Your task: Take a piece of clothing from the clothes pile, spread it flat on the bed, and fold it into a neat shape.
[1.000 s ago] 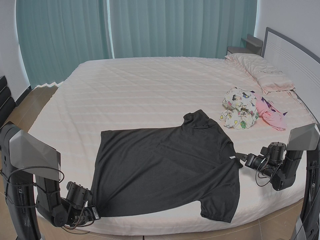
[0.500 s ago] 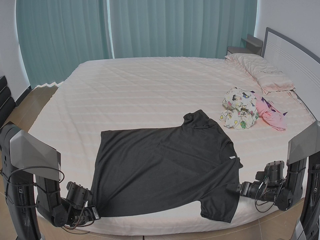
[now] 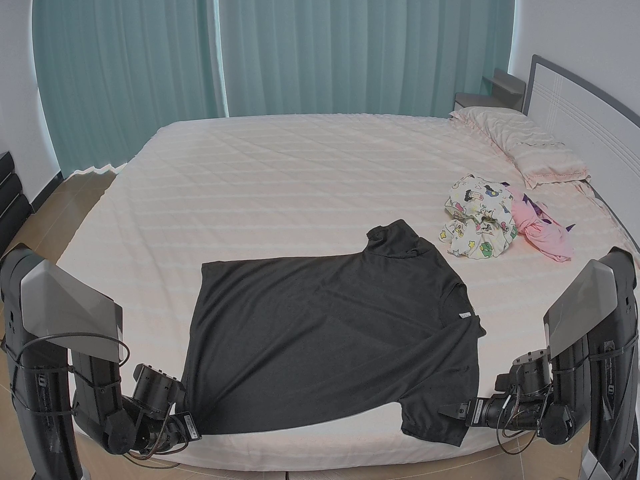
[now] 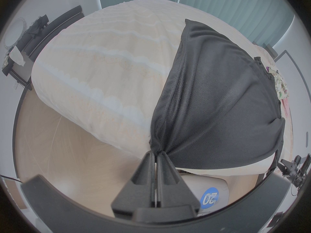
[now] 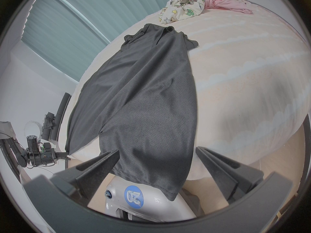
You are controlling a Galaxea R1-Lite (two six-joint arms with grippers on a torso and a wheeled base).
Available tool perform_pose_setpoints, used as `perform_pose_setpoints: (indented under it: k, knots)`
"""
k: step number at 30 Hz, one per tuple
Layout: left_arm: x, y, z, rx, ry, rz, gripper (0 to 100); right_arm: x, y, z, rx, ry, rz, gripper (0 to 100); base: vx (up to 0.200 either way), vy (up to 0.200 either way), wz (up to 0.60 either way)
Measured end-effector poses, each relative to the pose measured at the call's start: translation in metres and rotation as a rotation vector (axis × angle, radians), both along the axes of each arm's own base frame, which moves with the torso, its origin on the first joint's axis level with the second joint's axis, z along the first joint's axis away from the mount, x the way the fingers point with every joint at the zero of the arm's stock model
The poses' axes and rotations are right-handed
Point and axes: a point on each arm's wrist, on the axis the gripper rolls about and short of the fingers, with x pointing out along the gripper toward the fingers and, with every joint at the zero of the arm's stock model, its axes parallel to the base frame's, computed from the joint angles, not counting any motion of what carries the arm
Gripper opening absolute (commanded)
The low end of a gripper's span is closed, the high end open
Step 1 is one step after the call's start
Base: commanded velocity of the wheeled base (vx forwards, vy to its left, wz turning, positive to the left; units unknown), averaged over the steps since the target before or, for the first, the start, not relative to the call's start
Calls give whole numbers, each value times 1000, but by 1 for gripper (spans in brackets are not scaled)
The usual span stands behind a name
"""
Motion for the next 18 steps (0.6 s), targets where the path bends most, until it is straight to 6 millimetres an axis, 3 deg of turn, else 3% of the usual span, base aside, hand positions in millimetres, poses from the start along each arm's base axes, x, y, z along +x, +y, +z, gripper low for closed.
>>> perform_pose_setpoints:
  k: [7,18]
  knots:
    - [-1,0,0,1,3,-2,0,4,-2,-1,5,-2,-21,0,0,0,0]
    - [-1,-1,-1,2,5,-5,0,13,-16,14,35,-69,-106,0,0,0,0]
